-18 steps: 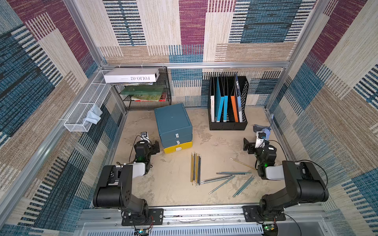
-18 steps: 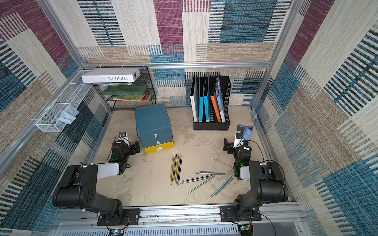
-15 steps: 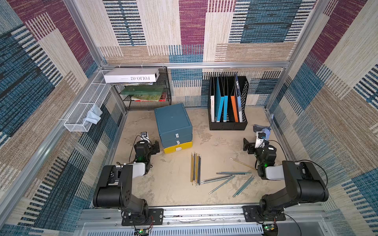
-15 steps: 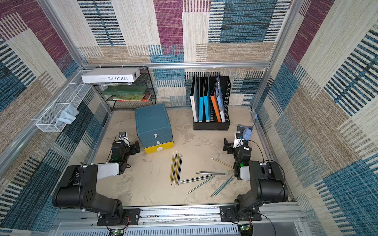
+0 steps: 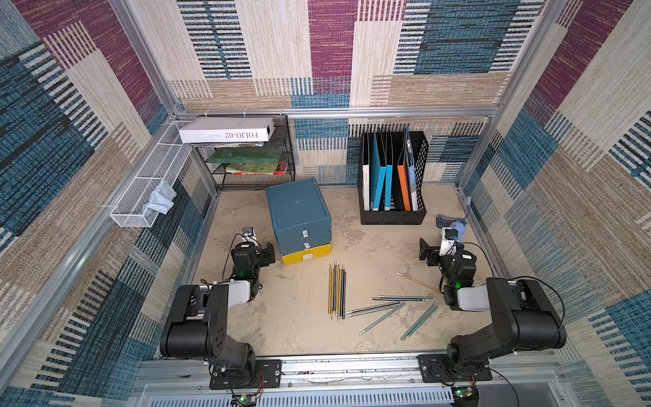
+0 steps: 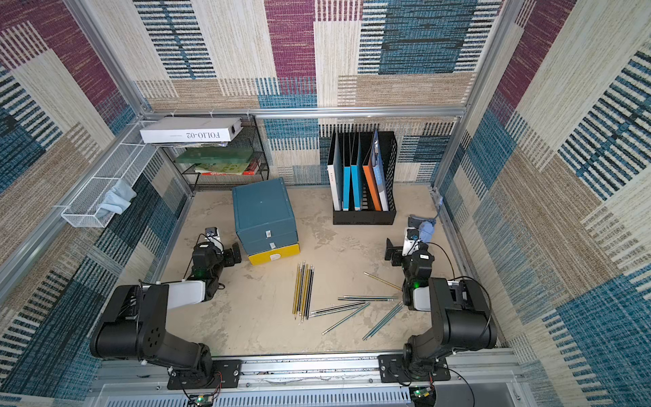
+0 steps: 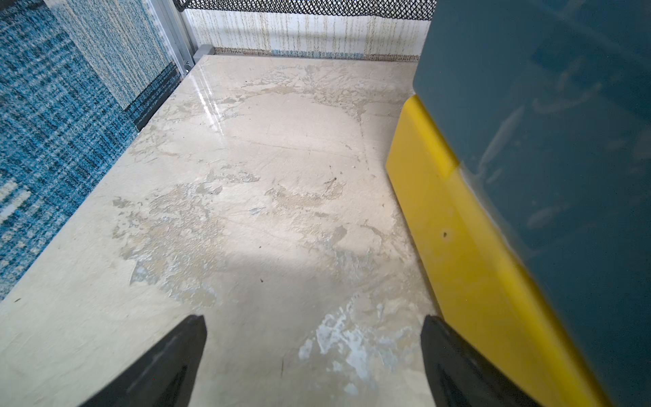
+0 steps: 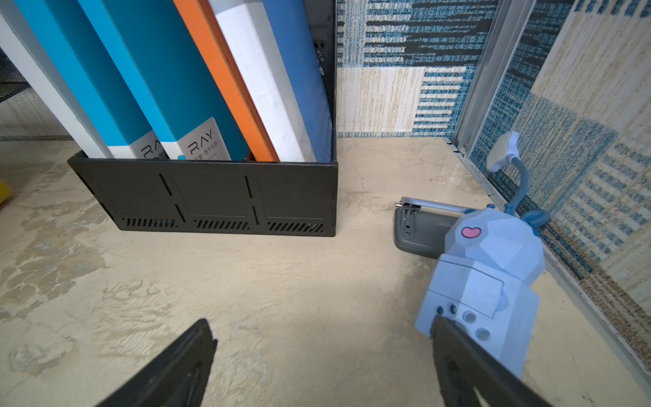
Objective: Please place the pencils in the drawer according to their color
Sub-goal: Adjust the storage box at the center of the board.
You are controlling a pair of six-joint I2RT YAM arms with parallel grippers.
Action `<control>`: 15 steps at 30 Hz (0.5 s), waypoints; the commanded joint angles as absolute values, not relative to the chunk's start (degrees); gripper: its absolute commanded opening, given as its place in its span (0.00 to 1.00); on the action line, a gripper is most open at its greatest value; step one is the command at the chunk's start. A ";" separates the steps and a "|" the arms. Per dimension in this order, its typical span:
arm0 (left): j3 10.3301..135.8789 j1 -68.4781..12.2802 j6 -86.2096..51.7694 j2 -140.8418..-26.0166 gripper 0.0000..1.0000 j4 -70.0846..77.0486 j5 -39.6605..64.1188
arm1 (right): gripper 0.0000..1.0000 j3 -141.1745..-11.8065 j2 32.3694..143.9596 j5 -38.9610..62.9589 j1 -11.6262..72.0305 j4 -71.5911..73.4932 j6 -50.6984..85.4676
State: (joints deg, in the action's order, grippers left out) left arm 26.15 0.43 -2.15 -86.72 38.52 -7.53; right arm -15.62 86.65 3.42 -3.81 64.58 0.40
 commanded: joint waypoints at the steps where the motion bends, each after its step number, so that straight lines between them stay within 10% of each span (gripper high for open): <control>1: 26.88 0.48 -1.92 -86.88 0.99 38.91 -7.32 | 0.99 -15.82 86.66 3.08 -3.78 65.93 0.00; 10: 28.91 1.16 -0.71 -85.34 0.99 34.64 -2.91 | 0.99 -15.58 84.98 0.72 -3.79 66.13 1.64; 15: 33.05 1.12 -4.46 -74.07 0.99 15.90 -6.13 | 0.99 -26.40 72.00 -6.27 -3.80 34.53 7.29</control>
State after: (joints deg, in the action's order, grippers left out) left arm 32.56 1.13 -1.91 -78.11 26.20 -4.60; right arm -22.22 76.03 -2.15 -3.75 50.85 3.33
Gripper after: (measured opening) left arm 0.991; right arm 0.991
